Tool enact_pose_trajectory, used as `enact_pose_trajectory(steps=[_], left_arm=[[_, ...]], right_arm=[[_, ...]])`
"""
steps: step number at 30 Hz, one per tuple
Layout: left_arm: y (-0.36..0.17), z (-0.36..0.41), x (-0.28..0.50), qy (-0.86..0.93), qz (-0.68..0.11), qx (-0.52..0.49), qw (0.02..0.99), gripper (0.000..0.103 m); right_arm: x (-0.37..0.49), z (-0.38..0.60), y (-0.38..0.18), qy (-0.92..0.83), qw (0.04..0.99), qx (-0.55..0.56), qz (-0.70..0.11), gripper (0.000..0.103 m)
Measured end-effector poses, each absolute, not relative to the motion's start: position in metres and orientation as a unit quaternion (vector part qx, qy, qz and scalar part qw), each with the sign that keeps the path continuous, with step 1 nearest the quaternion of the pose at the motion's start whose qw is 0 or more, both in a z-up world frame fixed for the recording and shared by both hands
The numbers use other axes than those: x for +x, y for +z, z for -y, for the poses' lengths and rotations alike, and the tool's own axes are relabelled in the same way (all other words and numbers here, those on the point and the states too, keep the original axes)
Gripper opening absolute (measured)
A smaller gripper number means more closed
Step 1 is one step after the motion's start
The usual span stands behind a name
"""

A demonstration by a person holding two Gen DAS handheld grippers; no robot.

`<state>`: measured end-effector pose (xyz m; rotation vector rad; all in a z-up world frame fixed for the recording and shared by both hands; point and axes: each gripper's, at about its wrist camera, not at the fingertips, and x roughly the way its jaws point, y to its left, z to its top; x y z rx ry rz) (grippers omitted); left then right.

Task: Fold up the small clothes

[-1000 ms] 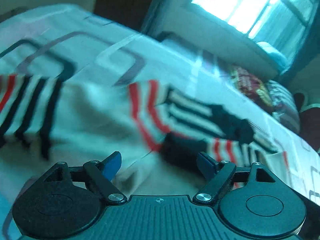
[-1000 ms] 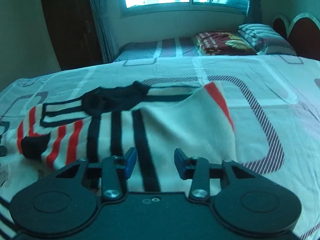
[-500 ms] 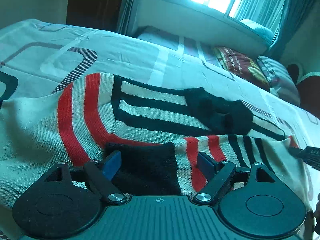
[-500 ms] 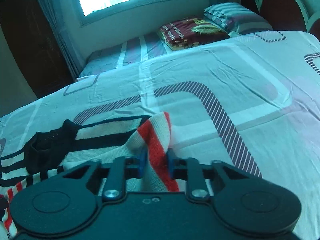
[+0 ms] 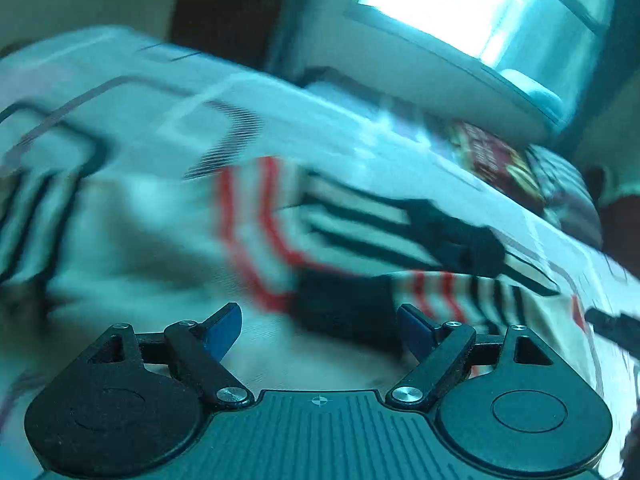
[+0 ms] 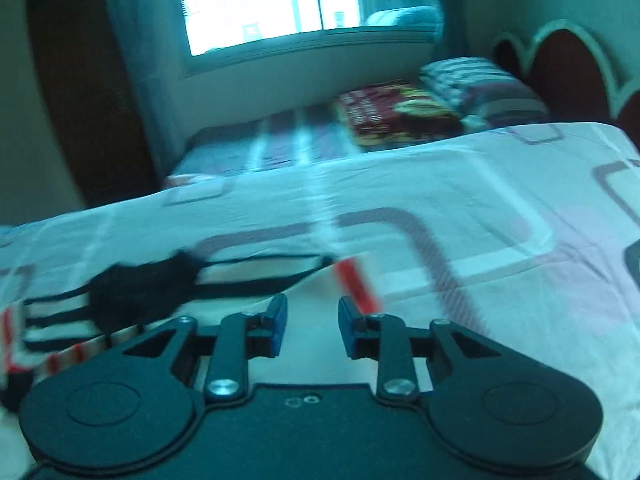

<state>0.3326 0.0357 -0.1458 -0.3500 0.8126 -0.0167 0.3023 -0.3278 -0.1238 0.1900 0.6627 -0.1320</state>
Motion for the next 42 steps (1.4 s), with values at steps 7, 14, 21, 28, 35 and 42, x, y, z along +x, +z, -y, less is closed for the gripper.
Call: enact_pose_trajectory(steps=[7,14,21,28,35,42], left_arm=[[-0.151,-0.158,0.275,0.112,-0.398,-0.253,0.875,0.096],[-0.176,-0.267,0.236,0.175,-0.362,-0.377,0.834,0.093],[-0.198,-0.32,0.24,0.164,-0.316,-0.454,0.817,0.05],[-0.201,-0.333,0.271,0.179,-0.299,-0.471,0.811,0.008],[-0.16,-0.31,0.288,0.134,-0.277,-0.41,0.859,0.006],[-0.087,-0.212,0.335,-0.035,-0.25,-0.32,0.913,0.006]], right_arm=[[0.28,0.205,-0.13,0.07,0.931,0.057,-0.354,0.041],[0.275,0.117,-0.137,0.148,0.915,0.041,-0.372,0.041],[0.279,0.07,-0.141,0.17,0.914,0.017,-0.367,0.046],[0.291,0.052,-0.151,0.152,0.916,0.005,-0.372,0.046],[0.291,0.033,-0.179,0.149,0.909,-0.052,-0.386,0.046],[0.287,0.071,-0.152,0.141,0.918,0.041,-0.367,0.047]])
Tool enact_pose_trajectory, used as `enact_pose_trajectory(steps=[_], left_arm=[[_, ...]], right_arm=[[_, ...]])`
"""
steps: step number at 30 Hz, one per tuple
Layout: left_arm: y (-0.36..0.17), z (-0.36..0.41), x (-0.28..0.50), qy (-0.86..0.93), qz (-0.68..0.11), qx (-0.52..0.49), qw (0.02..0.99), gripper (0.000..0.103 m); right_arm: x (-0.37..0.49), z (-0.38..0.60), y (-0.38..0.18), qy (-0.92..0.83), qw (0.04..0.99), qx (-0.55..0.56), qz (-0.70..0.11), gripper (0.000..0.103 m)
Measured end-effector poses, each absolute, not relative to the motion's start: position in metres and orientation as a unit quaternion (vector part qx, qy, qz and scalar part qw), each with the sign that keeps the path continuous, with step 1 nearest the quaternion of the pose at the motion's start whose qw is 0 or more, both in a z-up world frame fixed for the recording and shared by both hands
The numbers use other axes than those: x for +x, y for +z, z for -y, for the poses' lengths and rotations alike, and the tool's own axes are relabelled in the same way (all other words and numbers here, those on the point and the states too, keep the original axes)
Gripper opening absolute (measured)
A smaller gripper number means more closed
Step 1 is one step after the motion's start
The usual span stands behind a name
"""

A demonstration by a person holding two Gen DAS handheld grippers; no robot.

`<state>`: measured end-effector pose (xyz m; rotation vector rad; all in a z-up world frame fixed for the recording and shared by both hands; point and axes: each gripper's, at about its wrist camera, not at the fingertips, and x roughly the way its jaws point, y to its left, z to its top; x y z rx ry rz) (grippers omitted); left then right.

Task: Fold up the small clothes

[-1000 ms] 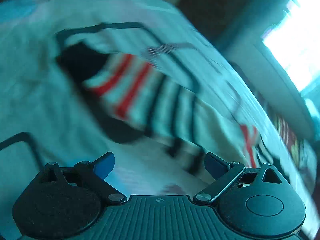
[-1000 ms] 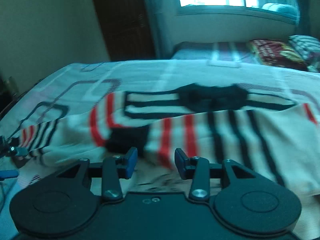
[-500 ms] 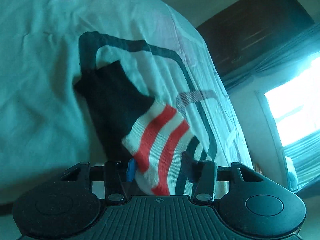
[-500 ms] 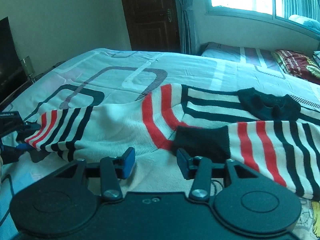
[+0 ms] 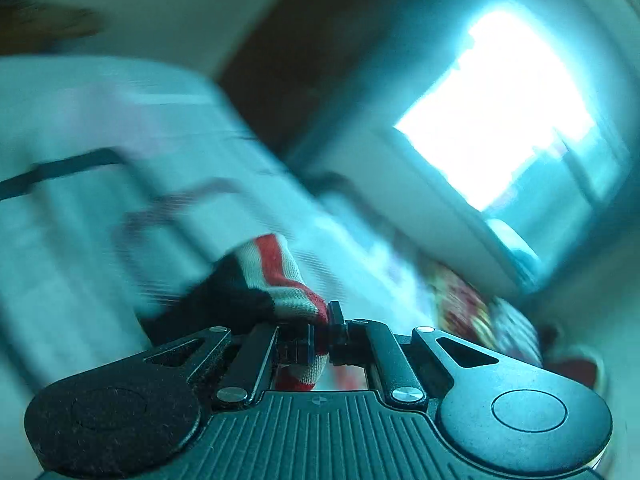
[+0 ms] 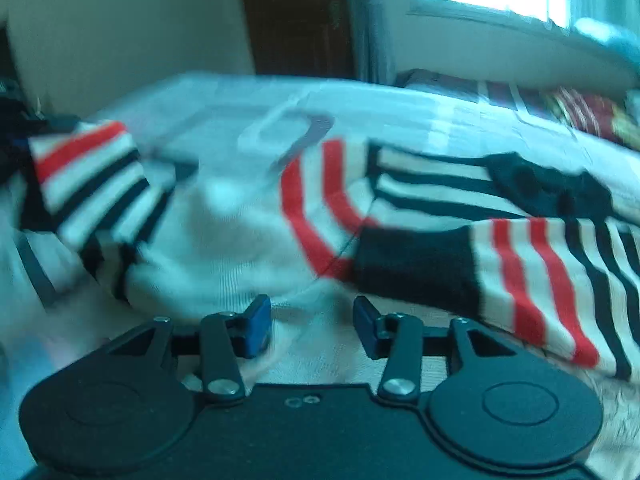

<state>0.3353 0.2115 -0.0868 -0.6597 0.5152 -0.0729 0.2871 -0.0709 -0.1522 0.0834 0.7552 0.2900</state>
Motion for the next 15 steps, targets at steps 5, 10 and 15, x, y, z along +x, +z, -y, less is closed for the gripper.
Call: enact_pose_trajectory(steps=[5,10,15], left_arm=[[-0.077,-0.083,0.374,-0.17,-0.275,-0.24,0.915,0.006],[-0.121,0.064,0.383,-0.262,-0.358,-0.089,0.892,0.006],[-0.12,0.123,0.362,-0.258,-0.355,-0.006,0.899,0.02]], right_arm=[[0.272,0.156,-0.131,0.084,0.927,0.101,-0.351,0.049],[0.247,0.248,-0.133,0.001,0.927,0.135,-0.351,0.052],[0.225,0.302,-0.144,-0.028,0.918,0.166,-0.36,0.053]])
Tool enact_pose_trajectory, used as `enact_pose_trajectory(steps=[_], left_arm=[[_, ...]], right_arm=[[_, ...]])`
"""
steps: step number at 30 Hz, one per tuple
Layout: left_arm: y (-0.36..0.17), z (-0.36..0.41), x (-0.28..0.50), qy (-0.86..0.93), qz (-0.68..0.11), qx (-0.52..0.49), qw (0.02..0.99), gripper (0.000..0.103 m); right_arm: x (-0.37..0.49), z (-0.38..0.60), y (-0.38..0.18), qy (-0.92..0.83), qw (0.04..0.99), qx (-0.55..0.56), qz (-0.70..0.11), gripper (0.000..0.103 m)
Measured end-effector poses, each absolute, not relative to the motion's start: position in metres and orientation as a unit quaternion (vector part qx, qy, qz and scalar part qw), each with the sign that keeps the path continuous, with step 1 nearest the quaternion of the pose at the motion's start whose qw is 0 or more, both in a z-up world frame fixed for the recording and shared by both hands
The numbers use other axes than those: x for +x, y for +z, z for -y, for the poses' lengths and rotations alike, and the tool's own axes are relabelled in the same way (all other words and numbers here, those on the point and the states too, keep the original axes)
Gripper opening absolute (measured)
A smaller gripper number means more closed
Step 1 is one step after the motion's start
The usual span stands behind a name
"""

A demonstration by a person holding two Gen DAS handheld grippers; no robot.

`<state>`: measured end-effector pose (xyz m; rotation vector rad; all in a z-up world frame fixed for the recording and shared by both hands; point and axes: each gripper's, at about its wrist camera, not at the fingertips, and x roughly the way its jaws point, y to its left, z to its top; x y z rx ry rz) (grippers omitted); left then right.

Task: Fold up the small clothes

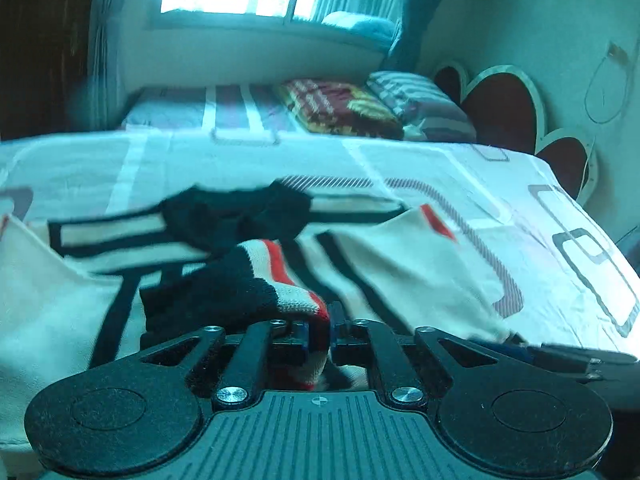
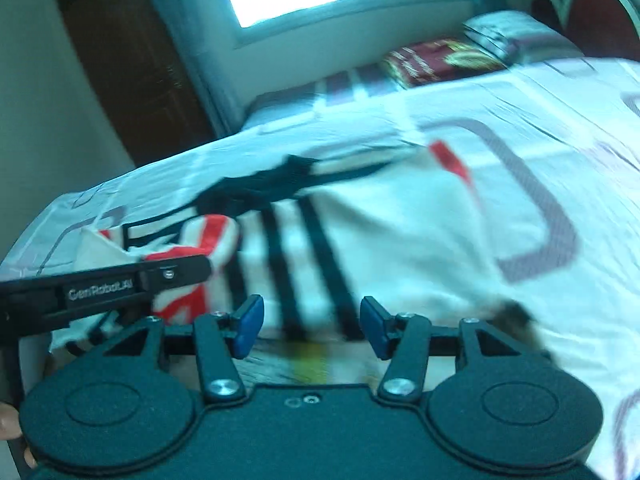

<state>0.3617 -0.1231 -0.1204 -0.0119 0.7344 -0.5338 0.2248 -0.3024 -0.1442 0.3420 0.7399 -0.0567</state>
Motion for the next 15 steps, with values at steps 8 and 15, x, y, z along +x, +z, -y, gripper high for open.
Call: enact_pose_trajectory(steps=[8,15], left_arm=[[-0.077,0.166,0.334,-0.294,-0.314,0.025,0.902,0.079],[-0.09,0.186,0.329,-0.337,-0.365,0.075,0.865,0.079]], right_arm=[[0.217,0.312,-0.145,0.008,0.919,0.169,-0.357,0.06],[0.221,0.31,-0.145,0.019,0.915,0.179,-0.36,0.063]])
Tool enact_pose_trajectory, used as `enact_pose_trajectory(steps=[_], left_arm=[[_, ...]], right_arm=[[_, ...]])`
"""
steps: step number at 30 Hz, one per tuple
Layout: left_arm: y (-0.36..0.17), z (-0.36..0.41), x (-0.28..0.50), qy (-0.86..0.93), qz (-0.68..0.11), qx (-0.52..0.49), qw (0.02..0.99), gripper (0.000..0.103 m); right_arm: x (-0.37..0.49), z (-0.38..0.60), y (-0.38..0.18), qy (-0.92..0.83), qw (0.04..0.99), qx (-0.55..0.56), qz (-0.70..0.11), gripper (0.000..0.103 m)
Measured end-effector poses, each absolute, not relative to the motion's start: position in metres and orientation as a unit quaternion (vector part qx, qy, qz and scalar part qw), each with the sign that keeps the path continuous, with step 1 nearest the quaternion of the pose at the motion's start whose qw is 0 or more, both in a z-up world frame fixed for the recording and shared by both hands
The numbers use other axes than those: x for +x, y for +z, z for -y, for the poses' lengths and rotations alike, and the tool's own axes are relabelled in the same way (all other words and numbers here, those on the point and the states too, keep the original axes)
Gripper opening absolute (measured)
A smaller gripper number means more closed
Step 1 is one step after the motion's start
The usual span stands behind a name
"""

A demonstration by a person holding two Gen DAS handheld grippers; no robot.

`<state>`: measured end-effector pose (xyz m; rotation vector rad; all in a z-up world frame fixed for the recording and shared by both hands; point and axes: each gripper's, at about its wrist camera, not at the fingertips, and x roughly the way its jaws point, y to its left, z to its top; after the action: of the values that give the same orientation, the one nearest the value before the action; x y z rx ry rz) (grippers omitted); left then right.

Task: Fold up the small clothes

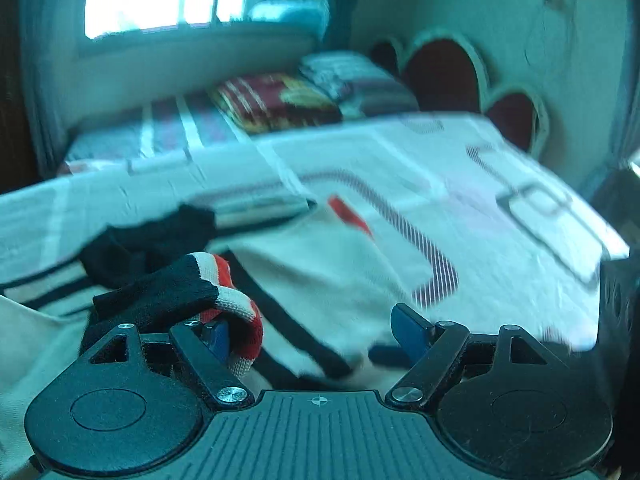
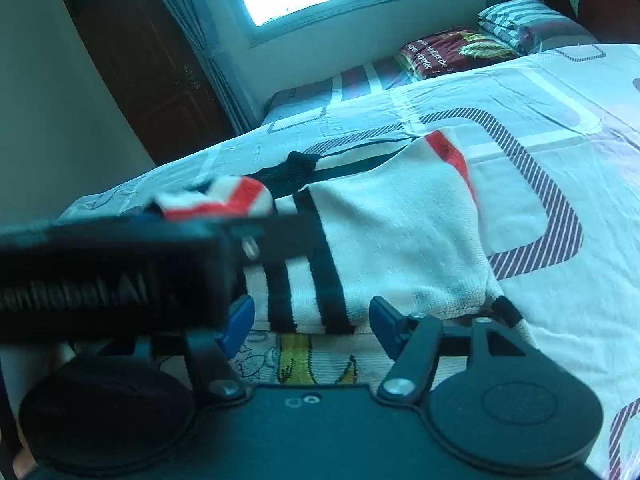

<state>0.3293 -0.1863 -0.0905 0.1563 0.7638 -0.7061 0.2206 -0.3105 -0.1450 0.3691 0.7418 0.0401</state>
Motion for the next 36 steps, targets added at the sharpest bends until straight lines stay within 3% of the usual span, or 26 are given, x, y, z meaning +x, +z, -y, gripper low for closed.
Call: enact_pose_trajectory(steps=[6,9,10,11,12,16,18,20,24,26,27,33,36], left_arm=[[-0.098,0.168,0.346,-0.356,-0.409,0.029,0.84,0.079],[-0.1,0.143,0.354,-0.349,-0.418,-0.021,0.839,0.086],[-0.102,0.138,0.359,-0.348,-0.424,-0.033,0.836,0.087],[-0.104,0.13,0.362,-0.359,-0.439,-0.059,0.821,0.087],[-0.108,0.126,0.365,-0.367,-0.448,-0.081,0.811,0.087],[-0.108,0.108,0.359,-0.344,-0.446,-0.092,0.821,0.087],[-0.104,0.1,0.355,-0.328,-0.435,-0.09,0.833,0.087],[-0.093,0.095,0.348,-0.315,-0.405,-0.083,0.854,0.087],[-0.084,0.098,0.357,-0.327,-0.402,-0.102,0.849,0.087],[-0.085,0.104,0.366,-0.323,-0.408,-0.116,0.846,0.087],[-0.083,0.103,0.37,-0.322,-0.409,-0.13,0.844,0.087],[-0.079,0.06,0.378,-0.256,-0.394,-0.136,0.872,0.087],[-0.096,0.029,0.379,-0.211,-0.405,-0.129,0.88,0.087]], right_arm=[[0.233,0.288,-0.142,0.048,0.926,0.157,-0.341,0.063],[0.241,0.283,-0.142,0.056,0.923,0.184,-0.333,0.056],[0.244,0.281,-0.143,0.052,0.923,0.186,-0.332,0.041],[0.246,0.279,-0.143,0.045,0.924,0.184,-0.332,0.007],[0.248,0.278,-0.144,0.034,0.923,0.185,-0.334,0.003],[0.253,0.285,-0.149,-0.032,0.92,0.173,-0.35,0.005],[0.252,0.293,-0.15,-0.034,0.919,0.178,-0.351,0.013],[0.247,0.296,-0.146,-0.024,0.921,0.184,-0.342,0.029],[0.237,0.297,-0.135,0.016,0.925,0.202,-0.321,0.039],[0.228,0.291,-0.127,0.034,0.93,0.195,-0.308,0.062],[0.224,0.285,-0.124,0.041,0.934,0.18,-0.307,0.067],[0.237,0.226,-0.127,0.018,0.947,-0.022,-0.319,0.063],[0.251,0.198,-0.139,0.021,0.94,-0.104,-0.323,0.056]])
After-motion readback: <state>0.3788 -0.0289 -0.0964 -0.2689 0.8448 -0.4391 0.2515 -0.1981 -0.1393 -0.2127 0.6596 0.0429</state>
